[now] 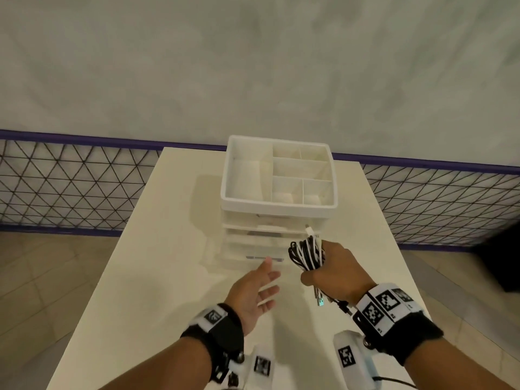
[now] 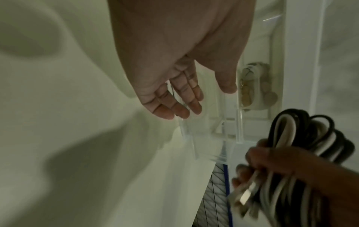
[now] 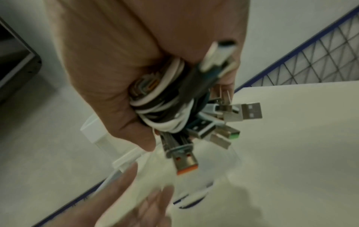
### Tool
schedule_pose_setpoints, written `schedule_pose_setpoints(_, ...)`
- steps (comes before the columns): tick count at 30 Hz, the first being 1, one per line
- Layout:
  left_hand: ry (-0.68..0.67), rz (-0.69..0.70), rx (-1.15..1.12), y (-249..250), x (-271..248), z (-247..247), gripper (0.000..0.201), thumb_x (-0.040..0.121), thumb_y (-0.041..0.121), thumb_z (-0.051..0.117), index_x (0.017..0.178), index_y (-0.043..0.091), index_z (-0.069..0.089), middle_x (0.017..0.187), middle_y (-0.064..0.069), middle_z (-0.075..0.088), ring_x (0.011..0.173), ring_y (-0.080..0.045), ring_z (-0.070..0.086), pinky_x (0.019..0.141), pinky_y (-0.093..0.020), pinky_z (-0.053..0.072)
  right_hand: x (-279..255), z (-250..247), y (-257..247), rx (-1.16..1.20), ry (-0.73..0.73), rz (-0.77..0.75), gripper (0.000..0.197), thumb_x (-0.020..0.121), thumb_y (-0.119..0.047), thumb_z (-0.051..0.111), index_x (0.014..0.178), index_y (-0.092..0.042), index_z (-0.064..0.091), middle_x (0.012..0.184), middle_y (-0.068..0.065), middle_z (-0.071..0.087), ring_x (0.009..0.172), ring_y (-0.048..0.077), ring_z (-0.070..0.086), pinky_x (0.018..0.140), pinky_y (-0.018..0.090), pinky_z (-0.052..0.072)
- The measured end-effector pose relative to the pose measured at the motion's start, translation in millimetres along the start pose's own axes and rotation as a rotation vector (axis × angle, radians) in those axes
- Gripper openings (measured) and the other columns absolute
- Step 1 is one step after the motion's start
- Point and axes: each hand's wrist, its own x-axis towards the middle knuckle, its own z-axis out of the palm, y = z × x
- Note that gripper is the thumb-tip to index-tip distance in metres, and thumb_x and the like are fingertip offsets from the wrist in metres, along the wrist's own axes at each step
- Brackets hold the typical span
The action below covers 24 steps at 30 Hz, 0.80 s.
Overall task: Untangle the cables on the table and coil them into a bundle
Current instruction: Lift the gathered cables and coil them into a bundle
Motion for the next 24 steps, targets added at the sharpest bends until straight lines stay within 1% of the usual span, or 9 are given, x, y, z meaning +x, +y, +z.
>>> schedule_pose_setpoints(4, -0.018, -0.032, 0.116, -7.2, -19.4, -12.8, 0.046, 0.085, 0.050, 0.070, 0.119, 0.019, 0.066, 0.114, 0.002, 0.076, 0.109, -0.024, 0.064, 0.089, -0.038, 0.049, 14.7, -3.6, -18.7, -0.136, 0.022, -0.087, 0.046, 0.064, -0.026, 0.078, 0.107, -0.030, 0.063, 0.099, -0.005, 0.071, 0.092, 0.019, 0.068, 0.083, 0.036, 0.058)
schedule_pose_setpoints(8, -0.125, 0.038, 0.531, 19.5, -42.0, -15.1, 0.034, 0.092, 0.036, 0.066, 0.114, 0.009, 0.065, 0.103, -0.004, 0.075, 0.084, -0.018, 0.067, 0.073, -0.031, 0.048, 35.3, 11.6, -36.3, -0.490, -0.005, -0.175, 0.069, 0.065, -0.049, 0.080, 0.126, -0.035, 0.053, 0.113, -0.001, 0.068, 0.102, 0.025, 0.065, 0.087, 0.038, 0.055)
schedule_pose_setpoints(10, -0.189, 0.226, 0.779, 37.8, -51.6, -13.4, 0.020, 0.095, 0.023, 0.061, 0.109, 0.012, 0.068, 0.099, -0.003, 0.075, 0.076, -0.013, 0.068, 0.066, -0.023, 0.047, 44.9, 22.5, -39.1, -0.574, -0.050, -0.187, 0.073, 0.066, -0.055, 0.080, 0.129, -0.033, 0.050, 0.115, 0.001, 0.066, 0.104, 0.026, 0.064, 0.087, 0.036, 0.053)
schedule_pose_setpoints(12, -0.139, 0.559, 0.990, 55.0, -54.0, -11.2, 0.022, 0.097, 0.013, 0.056, 0.112, 0.016, 0.071, 0.102, 0.002, 0.073, 0.077, -0.010, 0.066, 0.067, -0.015, 0.046, 53.6, 33.6, -38.4, -0.635, -0.076, -0.201, 0.071, 0.070, -0.058, 0.076, 0.129, -0.030, 0.049, 0.116, 0.002, 0.066, 0.104, 0.027, 0.064, 0.084, 0.034, 0.051)
schedule_pose_setpoints(15, 0.018, 0.980, 1.323, 69.5, -41.3, -12.4, 0.045, 0.096, 0.006, 0.049, 0.138, 0.021, 0.058, 0.133, 0.002, 0.060, 0.109, -0.018, 0.057, 0.094, -0.029, 0.046, 62.4, 47.2, -33.8, -0.627, -0.122, -0.245, 0.075, 0.077, -0.061, 0.070, 0.138, -0.026, 0.044, 0.124, -0.001, 0.066, 0.112, 0.024, 0.063, 0.088, 0.034, 0.048)
schedule_pose_setpoints(17, 0.071, 0.890, 1.595, 66.7, -25.0, -16.0, 0.058, 0.097, 0.008, 0.044, 0.153, 0.023, 0.037, 0.158, 0.002, 0.037, 0.123, -0.028, 0.047, 0.100, -0.042, 0.046, 66.0, 54.9, -30.8, -0.565, -0.135, -0.273, 0.076, 0.080, -0.058, 0.069, 0.142, -0.024, 0.041, 0.127, -0.002, 0.065, 0.115, 0.023, 0.062, 0.091, 0.033, 0.048)
schedule_pose_setpoints(19, 0.076, 0.781, 1.708, 58.6, -9.5, -20.1, 0.059, 0.100, 0.013, 0.042, 0.156, 0.022, 0.026, 0.164, 0.003, 0.025, 0.122, -0.032, 0.050, 0.095, -0.044, 0.049, 68.7, 61.5, -26.7, -0.519, -0.122, -0.294, 0.073, 0.079, -0.060, 0.065, 0.140, -0.027, 0.041, 0.128, -0.004, 0.063, 0.116, 0.022, 0.061, 0.095, 0.036, 0.048)
schedule_pose_setpoints(21, 0.081, 0.804, 1.670, 50.6, 2.3, -21.5, 0.053, 0.102, 0.021, 0.042, 0.154, 0.020, 0.033, 0.161, 0.001, 0.033, 0.119, -0.033, 0.055, 0.091, -0.043, 0.050, 70.5, 65.6, -20.4, -0.517, -0.124, -0.294, 0.077, 0.078, -0.063, 0.058, 0.144, -0.030, 0.036, 0.135, -0.003, 0.058, 0.124, 0.023, 0.055, 0.101, 0.044, 0.044)
schedule_pose_setpoints(24, 0.104, 0.814, 1.603, 46.1, 11.0, -16.1, 0.041, 0.102, 0.029, 0.044, 0.140, 0.017, 0.053, 0.134, -0.005, 0.056, 0.108, -0.030, 0.060, 0.084, -0.038, 0.050, 68.4, 67.6, -10.4, -0.508, -0.142, -0.303, 0.073, 0.087, -0.055, 0.055, 0.149, -0.029, 0.027, 0.145, 0.001, 0.046, 0.133, 0.026, 0.045, 0.107, 0.047, 0.036)
